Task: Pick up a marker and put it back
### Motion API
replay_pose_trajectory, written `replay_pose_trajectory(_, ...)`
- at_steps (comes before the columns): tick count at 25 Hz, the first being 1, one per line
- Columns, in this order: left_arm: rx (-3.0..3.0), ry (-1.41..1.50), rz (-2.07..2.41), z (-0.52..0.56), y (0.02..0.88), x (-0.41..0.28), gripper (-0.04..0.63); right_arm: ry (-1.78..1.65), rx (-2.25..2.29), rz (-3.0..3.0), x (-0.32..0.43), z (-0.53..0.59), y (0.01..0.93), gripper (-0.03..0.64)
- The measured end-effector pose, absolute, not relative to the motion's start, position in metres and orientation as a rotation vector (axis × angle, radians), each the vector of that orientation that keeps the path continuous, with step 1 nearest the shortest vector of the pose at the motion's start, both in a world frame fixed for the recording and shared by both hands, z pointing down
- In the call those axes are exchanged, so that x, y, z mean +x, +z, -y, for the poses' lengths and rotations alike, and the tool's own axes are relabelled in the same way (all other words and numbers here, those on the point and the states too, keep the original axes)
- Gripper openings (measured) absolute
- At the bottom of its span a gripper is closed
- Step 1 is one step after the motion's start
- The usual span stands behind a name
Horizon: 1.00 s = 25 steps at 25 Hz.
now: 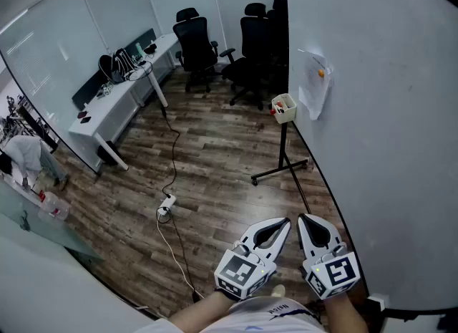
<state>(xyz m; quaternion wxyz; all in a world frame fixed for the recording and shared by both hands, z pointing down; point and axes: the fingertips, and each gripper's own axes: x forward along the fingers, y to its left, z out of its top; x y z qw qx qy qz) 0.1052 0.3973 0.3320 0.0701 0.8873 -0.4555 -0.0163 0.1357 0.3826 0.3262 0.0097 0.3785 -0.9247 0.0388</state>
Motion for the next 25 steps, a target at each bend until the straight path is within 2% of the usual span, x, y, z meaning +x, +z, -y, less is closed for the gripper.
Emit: replay_pose_trajectory(25,2.610,-0.050,1.515,-0.400,0.331,0.108,0.012,0.161,1.169,2.962,0.173,-0.391,0.321,0.014)
